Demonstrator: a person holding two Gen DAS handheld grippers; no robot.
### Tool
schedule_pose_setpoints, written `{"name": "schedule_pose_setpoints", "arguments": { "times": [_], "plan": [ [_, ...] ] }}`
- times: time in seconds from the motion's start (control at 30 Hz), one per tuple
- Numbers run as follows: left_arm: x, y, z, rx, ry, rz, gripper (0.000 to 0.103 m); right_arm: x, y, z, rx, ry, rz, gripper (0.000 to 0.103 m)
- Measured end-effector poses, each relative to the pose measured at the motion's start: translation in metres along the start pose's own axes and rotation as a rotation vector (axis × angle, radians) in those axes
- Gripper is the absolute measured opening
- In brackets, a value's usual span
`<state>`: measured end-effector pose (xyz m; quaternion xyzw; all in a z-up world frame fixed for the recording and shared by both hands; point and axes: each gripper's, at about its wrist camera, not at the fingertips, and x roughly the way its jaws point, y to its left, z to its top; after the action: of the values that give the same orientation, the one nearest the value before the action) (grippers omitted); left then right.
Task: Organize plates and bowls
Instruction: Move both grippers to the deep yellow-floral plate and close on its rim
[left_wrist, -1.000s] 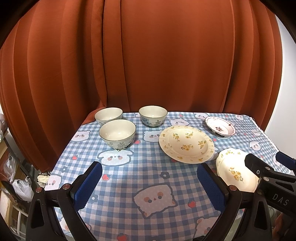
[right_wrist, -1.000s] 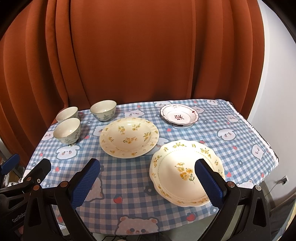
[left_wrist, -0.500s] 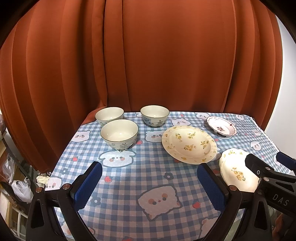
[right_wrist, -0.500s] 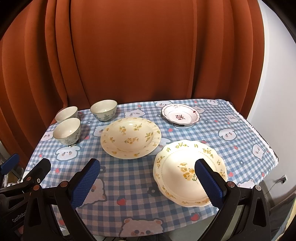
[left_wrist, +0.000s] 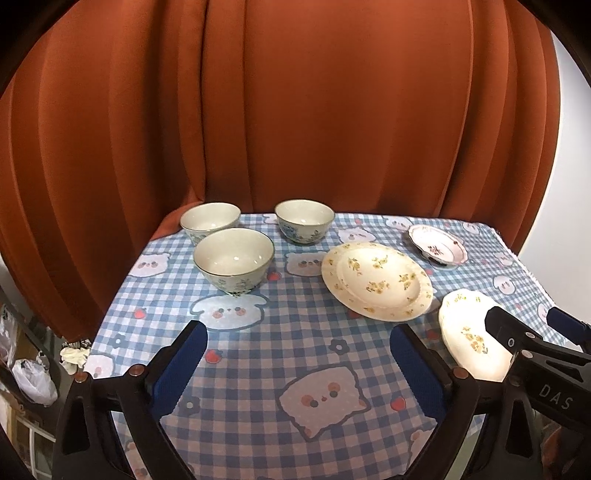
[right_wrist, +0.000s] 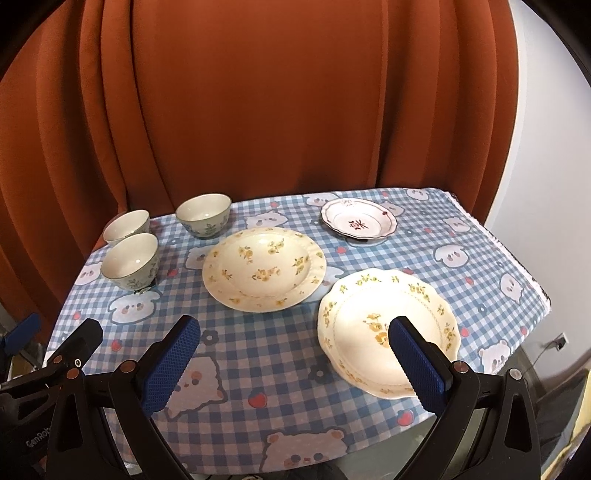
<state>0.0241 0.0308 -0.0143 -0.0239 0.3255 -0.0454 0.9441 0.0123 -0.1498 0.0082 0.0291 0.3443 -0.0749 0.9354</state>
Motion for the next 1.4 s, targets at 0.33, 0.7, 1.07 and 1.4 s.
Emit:
{"name": "schedule_pose_setpoints", "arguments": {
  "times": [0.33,0.7,1.07,1.4],
  "plan": [
    [0.026,-0.051,0.002,0.049,0.049,-0.015,0.096,0.025,-0.037,0.0,0.036,0.05,-0.02,0.098],
    [0.073,-0.148,0.006,0.013,0.13,0.008,0.092,0.081,-0.124,0.021,-0.006,0.127,0.012,0.091],
    [0.133,-0.22,-0.016,-0.058,0.272,0.036,0.084,0.147,-0.198,0.017,-0.062,0.231,0.037,0.089],
    [0.165,-0.248,-0.04,-0.086,0.362,0.098,0.079,0.201,-0.227,-0.003,-0.074,0.358,0.06,0.084]
  ]
}}
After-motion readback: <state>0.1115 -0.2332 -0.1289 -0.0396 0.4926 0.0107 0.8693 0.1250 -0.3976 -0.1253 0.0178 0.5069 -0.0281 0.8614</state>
